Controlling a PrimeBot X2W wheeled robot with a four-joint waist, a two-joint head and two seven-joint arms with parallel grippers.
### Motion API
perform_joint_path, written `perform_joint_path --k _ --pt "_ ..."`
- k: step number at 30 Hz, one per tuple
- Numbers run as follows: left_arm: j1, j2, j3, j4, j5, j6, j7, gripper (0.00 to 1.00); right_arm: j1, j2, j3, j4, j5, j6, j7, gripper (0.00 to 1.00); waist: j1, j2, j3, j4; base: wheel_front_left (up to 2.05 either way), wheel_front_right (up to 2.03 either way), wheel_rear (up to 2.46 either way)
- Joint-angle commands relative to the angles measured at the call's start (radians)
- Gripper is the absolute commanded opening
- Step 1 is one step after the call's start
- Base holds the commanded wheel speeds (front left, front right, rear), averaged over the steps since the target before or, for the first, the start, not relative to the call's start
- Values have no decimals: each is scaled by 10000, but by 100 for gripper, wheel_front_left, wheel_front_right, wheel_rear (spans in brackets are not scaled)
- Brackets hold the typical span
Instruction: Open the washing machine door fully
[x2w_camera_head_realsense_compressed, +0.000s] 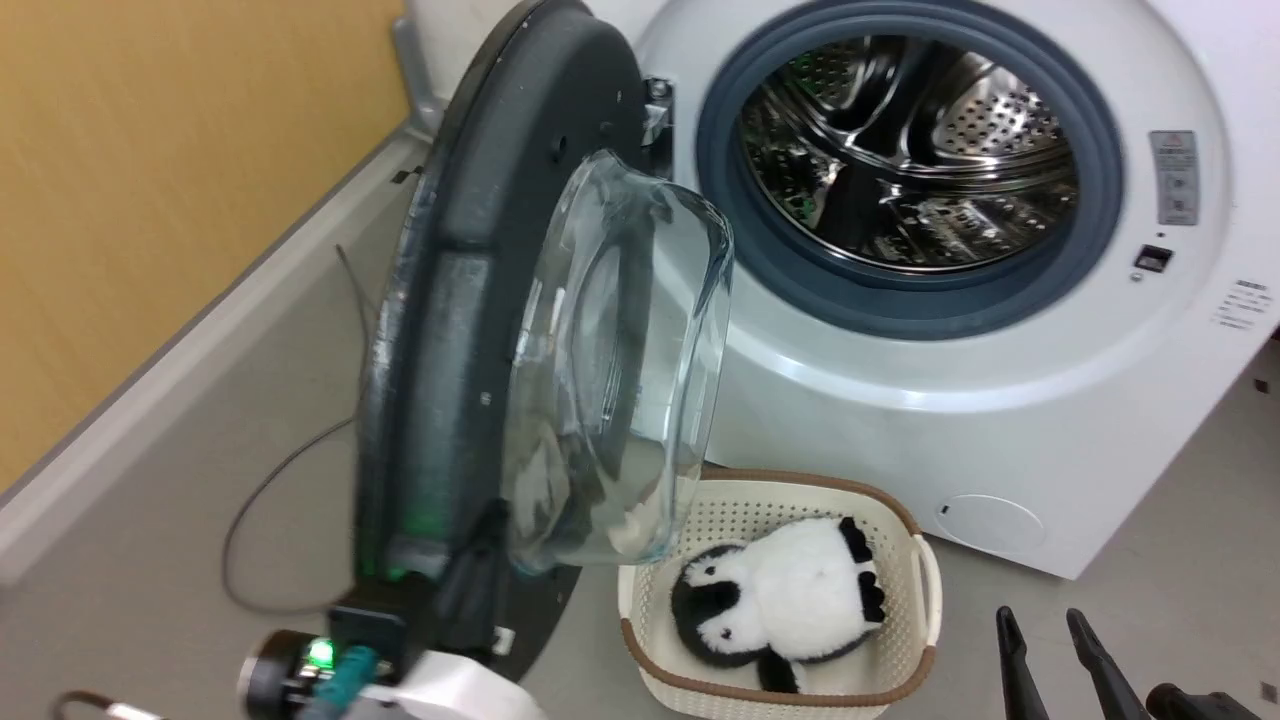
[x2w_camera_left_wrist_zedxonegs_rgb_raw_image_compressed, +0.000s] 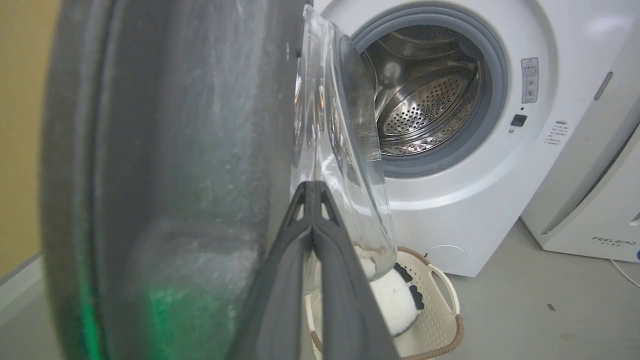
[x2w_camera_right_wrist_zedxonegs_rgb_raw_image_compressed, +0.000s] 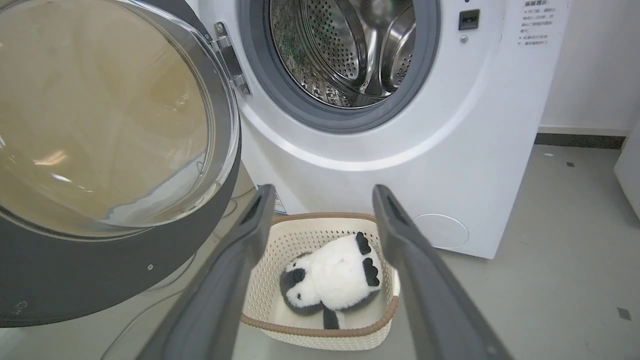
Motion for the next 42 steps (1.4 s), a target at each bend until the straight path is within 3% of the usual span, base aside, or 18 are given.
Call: perform_joint_path --k 1,16,35,42 --pt "-169 139 204 52 -70 73 -112 0 -154 47 23 28 16 -7 -63 100 0 0 35 110 0 0 0" --pt "-773 1115 2321 548 -791 533 -470 0 -371 -307 138 -260 36 -7 180 100 0 0 888 -6 0 0 0" --pt "-2969 3135 4693 3108 -1940 215 -782 0 -1016 -977 91 -1058 150 -7 628 100 0 0 2699 -848 0 0 0" --pt "-3576 3610 4989 4044 -2077 136 -933 0 -1069 -1077 -63 -1096 199 -7 622 100 0 0 2941 -966 0 0 0"
